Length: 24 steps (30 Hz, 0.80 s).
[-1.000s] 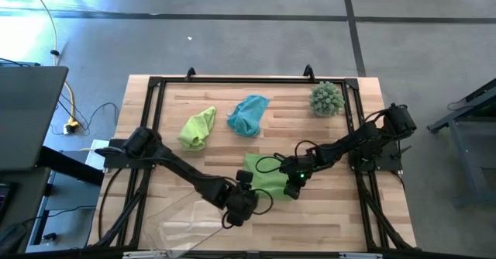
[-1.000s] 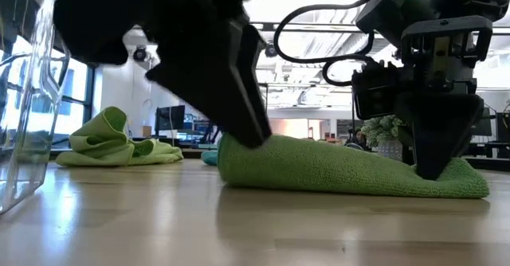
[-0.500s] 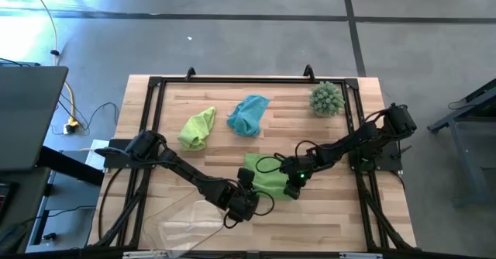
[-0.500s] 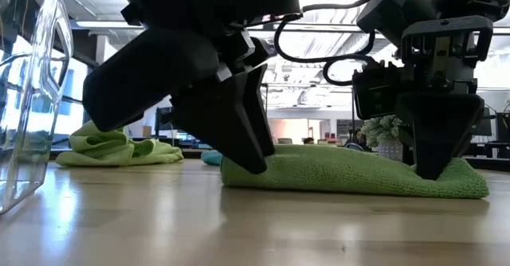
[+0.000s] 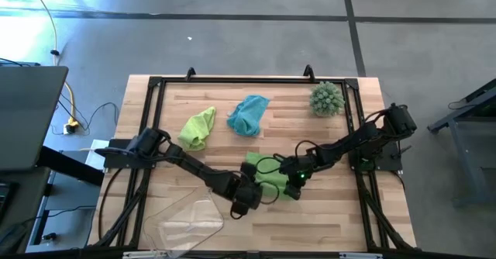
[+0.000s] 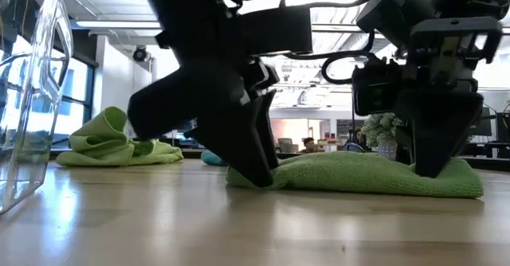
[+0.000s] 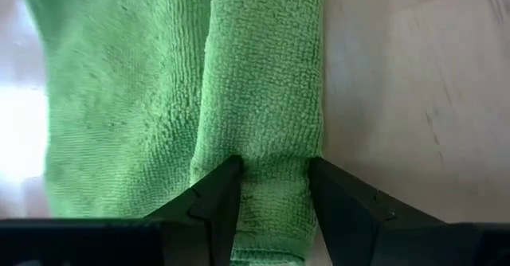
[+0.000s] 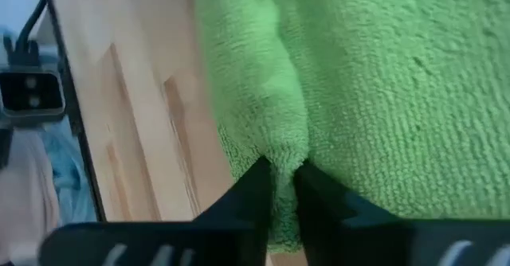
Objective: Roll microfiber towels into tight, uniform cylinder then place into a basket
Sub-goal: Roll the green microfiber cloth
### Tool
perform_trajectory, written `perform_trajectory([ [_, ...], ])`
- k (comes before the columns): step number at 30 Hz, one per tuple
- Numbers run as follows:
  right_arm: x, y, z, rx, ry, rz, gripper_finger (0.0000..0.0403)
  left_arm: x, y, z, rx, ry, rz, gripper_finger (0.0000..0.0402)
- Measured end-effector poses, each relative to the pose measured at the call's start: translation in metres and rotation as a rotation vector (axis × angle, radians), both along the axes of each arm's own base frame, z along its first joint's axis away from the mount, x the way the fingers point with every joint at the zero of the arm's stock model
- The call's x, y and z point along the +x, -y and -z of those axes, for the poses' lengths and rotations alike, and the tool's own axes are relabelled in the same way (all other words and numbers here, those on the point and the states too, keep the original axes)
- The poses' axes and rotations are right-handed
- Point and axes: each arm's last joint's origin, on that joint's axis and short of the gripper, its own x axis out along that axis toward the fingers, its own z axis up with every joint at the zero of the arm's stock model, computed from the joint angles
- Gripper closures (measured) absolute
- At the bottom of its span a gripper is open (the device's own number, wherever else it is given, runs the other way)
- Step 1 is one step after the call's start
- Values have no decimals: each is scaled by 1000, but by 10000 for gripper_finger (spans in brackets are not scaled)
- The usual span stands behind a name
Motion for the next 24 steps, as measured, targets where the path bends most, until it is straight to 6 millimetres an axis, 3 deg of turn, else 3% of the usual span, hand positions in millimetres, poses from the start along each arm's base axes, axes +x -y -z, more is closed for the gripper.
perform_trajectory([
  [6,-6,12,-23,90,37,-74,291,1,-7,0,-174,-55,37,259],
  [12,-21,13,-56,54,113,-70,278,2,-11,0,-221,-70,41,259],
  [15,-32,-4,-73,-84,233,-80,277,2,-11,0,-230,-65,24,261],
  [18,-44,-28,-82,-364,390,-85,277,2,-11,0,-233,-63,20,264],
  [21,-55,-50,-78,-589,465,-123,277,2,-11,0,-234,-61,19,265],
  [24,-59,-67,-66,-664,472,-192,277,2,-11,0,-236,-61,18,265],
])
